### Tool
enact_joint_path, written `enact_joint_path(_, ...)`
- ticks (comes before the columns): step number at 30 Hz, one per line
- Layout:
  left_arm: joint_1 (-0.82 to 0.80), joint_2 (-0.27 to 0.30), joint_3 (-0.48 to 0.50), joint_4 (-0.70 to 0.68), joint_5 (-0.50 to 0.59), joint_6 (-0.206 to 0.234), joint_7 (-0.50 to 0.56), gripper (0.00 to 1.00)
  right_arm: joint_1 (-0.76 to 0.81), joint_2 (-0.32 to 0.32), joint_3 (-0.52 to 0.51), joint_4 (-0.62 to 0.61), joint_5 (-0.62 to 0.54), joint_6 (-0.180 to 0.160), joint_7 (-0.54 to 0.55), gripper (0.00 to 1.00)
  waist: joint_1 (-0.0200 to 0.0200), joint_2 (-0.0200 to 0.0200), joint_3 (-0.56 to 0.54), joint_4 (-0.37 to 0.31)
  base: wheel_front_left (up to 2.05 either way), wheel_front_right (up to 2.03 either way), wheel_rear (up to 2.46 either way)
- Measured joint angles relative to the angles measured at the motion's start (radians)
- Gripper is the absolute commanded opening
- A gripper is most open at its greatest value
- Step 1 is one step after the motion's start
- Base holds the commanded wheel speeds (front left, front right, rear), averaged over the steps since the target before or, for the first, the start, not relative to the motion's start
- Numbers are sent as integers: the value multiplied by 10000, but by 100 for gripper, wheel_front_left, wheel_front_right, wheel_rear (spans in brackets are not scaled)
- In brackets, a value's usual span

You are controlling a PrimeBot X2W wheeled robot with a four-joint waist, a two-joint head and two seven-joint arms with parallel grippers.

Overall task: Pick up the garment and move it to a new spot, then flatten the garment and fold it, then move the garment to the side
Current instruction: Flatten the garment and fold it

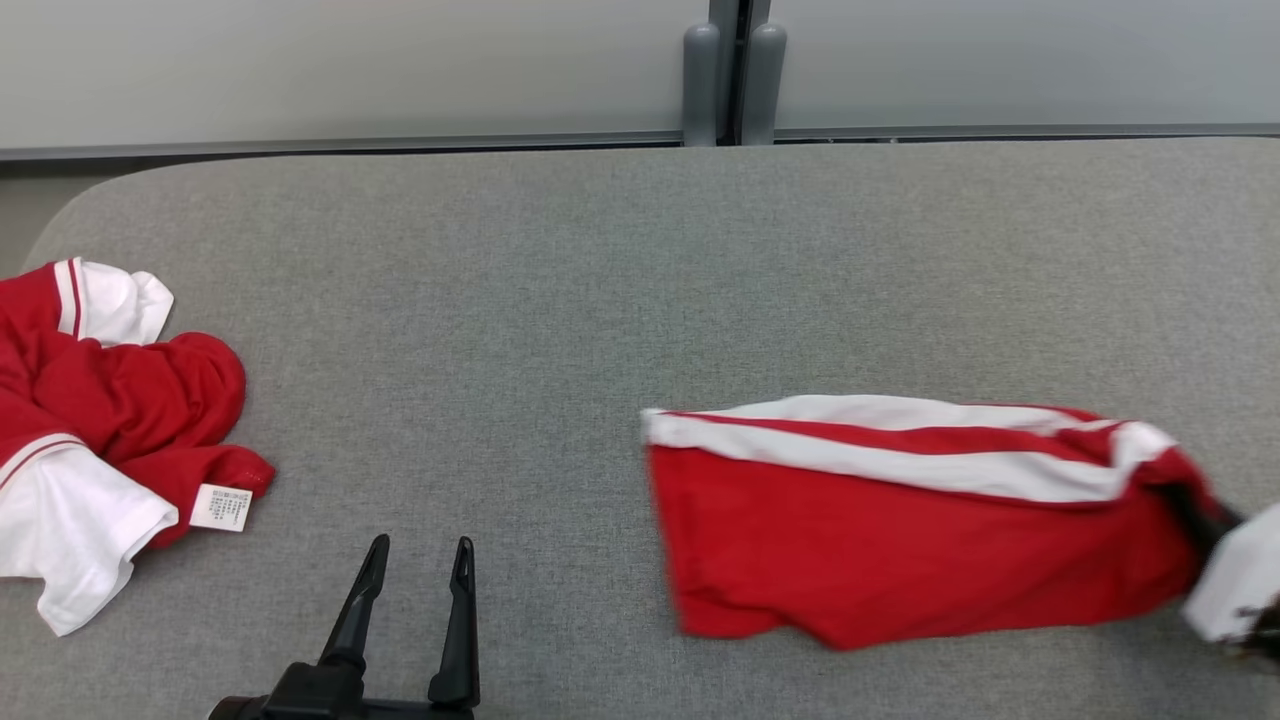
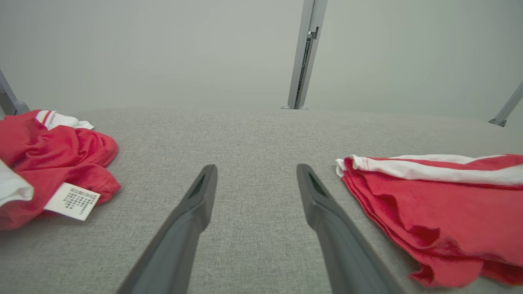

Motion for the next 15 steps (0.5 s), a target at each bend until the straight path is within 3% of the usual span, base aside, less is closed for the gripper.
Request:
enact_joint_path(7,73,-17,73,59,15,-159,0,100,402,-1854,-1747,454,811,-6,1317,0,0,0,-244,-164,0,0,0)
enact_joint_path(11,112,-21,151,42,6,-150,0,100,576,-1747,-2011,-989,1536,-21,2201,0,0,0,-294,-254,0,0,0)
enact_joint_path(15,205,-21,119,-13,-38,-33,-2,100,905,-970,-1902,-3499,2376,-19,3039,0,0,0,-310,-345,0,0,0)
